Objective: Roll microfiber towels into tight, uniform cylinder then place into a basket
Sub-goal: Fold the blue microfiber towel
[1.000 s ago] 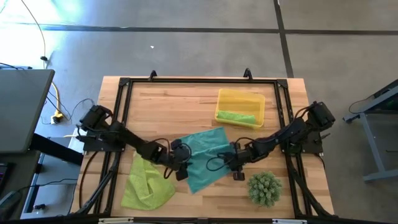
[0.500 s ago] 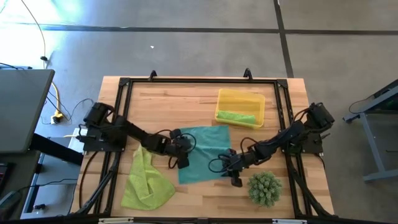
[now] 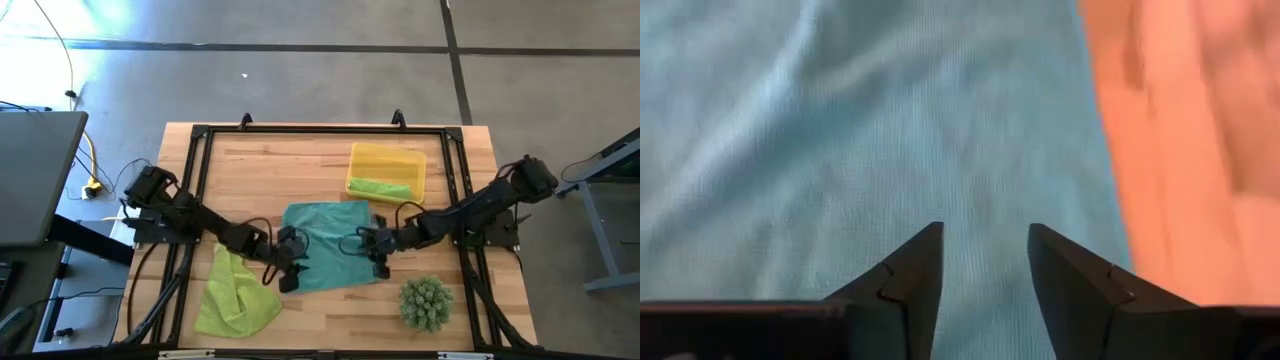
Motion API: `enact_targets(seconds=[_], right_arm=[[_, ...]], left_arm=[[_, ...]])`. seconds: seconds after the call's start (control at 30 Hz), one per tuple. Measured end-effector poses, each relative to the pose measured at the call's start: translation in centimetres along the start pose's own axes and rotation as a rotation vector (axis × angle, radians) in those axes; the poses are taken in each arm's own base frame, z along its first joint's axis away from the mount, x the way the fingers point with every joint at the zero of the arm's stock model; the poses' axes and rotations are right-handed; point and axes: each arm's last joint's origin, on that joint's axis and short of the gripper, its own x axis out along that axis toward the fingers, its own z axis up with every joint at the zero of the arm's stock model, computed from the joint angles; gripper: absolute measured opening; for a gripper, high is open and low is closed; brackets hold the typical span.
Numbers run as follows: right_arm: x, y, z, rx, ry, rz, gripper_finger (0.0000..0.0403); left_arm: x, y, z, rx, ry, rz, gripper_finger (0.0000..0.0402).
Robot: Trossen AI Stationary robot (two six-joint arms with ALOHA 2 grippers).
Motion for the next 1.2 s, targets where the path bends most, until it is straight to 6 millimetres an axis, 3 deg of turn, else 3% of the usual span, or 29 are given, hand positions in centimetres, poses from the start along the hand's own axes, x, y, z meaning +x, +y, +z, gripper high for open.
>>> enact_targets(seconds=[0.17, 0.33, 0.53, 0.83, 1.07, 1.2], right_arm=[[0.9, -2.5, -0.9, 0.046, 0.12, -0.132, 0.0091], [2.4, -3.9, -1.9, 0.113, 0.218, -0.156, 0.0091], [3.4, -4.2, -2.6, 0.112, 0.281, -0.157, 0.0091], [3.3, -5.2, -2.6, 0.019, 0.274, -0.276, 0.0091], [3.2, -4.8, -2.2, 0.091, 0.263, -0.123, 0.0091], [1.8, -4.0, -1.7, 0.095, 0.256, -0.06, 0.0091]], left_arm=[[0.8, -1.0, -1.7, -0.036, 0.036, 0.031, 0.0131], [1.9, -1.5, -2.8, -0.06, 0.043, 0.045, 0.0131], [2.2, -1.7, -3.3, -0.051, 0.056, 0.037, 0.0131], [1.9, -2.1, -3.4, -0.029, 0.123, -0.065, 0.0131], [1.7, -2.0, -3.3, 0.022, 0.105, -0.042, 0.0131], [0.7, -2.0, -2.8, 0.073, 0.095, -0.051, 0.0131]])
